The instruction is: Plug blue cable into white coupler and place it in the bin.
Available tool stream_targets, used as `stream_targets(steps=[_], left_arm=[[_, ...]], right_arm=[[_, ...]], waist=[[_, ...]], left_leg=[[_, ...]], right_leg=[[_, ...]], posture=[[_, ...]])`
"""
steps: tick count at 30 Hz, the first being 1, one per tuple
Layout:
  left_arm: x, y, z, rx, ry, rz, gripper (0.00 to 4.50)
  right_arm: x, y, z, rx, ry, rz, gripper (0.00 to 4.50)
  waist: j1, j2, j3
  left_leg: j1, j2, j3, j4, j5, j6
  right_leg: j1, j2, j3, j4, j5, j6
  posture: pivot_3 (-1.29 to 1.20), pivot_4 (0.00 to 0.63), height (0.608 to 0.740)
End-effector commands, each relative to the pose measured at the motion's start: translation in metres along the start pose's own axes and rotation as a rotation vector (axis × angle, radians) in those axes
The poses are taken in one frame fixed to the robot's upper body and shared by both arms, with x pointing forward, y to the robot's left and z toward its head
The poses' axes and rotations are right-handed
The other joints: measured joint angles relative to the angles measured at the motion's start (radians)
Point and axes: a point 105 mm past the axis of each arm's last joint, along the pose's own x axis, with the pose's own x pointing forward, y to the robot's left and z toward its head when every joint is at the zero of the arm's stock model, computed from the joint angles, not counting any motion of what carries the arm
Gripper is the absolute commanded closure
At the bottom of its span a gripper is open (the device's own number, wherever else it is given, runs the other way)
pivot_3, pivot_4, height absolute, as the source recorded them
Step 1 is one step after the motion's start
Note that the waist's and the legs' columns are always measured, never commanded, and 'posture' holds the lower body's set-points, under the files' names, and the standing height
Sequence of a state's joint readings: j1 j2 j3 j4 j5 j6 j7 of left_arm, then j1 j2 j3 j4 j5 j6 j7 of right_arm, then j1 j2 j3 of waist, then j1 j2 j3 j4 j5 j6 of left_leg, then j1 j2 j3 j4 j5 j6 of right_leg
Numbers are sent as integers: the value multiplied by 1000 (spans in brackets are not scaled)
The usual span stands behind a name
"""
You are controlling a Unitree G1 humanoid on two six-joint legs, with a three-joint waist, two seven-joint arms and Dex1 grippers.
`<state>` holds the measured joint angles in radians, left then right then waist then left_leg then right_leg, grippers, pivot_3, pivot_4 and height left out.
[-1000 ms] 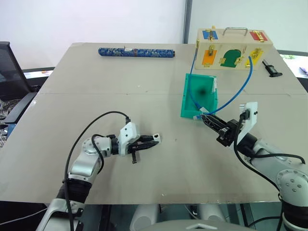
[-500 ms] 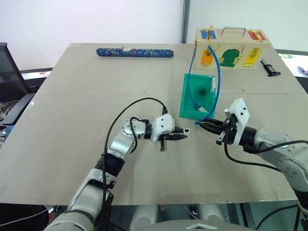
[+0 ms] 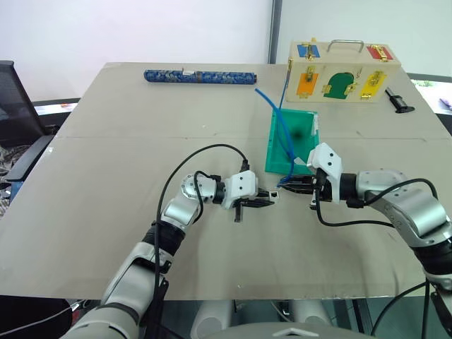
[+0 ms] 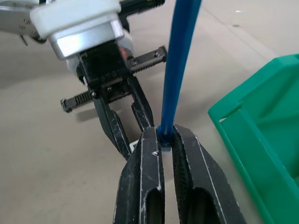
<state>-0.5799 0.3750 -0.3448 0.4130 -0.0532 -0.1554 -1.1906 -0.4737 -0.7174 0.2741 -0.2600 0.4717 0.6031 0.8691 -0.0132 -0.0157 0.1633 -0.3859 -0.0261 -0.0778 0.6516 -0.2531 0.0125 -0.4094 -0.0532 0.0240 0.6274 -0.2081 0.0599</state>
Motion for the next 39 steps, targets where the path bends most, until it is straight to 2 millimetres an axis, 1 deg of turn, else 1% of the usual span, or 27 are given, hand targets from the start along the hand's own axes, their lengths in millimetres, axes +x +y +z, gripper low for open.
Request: stream_targets(steps=[1, 6, 12, 17, 26, 34, 39], left_arm=[[4, -5, 3, 21, -1, -14, 4252], [4, -5, 2, 18, 1, -9, 4252], [4, -6, 3, 17, -2, -13, 4252], [4, -6, 4, 19, -1, -18, 4252], [6, -6, 5, 23, -7, -22, 4252], [7, -6, 4, 26, -7, -20, 4252], [8, -8, 4, 27, -9, -20, 4252]], right_arm=[[1, 0, 9, -50, -10, 49, 4500], [0, 1, 17, -45, -29, 93, 4500], [-2, -1, 24, -33, -55, 98, 4500], [-2, 1, 18, -41, -14, 117, 4500], [0, 2, -4, -52, 100, 158, 4500], [10, -1, 2, -64, 81, 174, 4500], [13, 3, 2, -68, 96, 205, 4500]], waist=[[0, 0, 0], [0, 0, 0], [1, 0, 0], [1, 0, 0], [0, 0, 0], [1, 0, 0], [2, 0, 0]], left_leg=[[0, 0, 0, 0, 0, 0], [0, 0, 0, 0, 0, 0], [0, 0, -1, 0, 0, 0], [0, 0, -1, 0, 0, 0], [0, 0, -1, 0, 0, 0], [1, 0, -1, 0, 0, 0], [1, -1, -1, 0, 0, 0]], right_leg=[[0, 0, 0, 0, 0, 0], [0, 0, 0, 0, 0, 0], [0, 0, 0, 0, 0, 0], [0, 0, 0, 0, 0, 0], [0, -1, 0, 0, 0, 0], [0, -1, 0, 1, 0, 0], [0, -1, -1, 1, 0, 0]], posture=[[0, 150, 738], [0, 150, 738], [0, 150, 738], [0, 150, 738], [0, 150, 738], [0, 150, 738], [0, 150, 738]])
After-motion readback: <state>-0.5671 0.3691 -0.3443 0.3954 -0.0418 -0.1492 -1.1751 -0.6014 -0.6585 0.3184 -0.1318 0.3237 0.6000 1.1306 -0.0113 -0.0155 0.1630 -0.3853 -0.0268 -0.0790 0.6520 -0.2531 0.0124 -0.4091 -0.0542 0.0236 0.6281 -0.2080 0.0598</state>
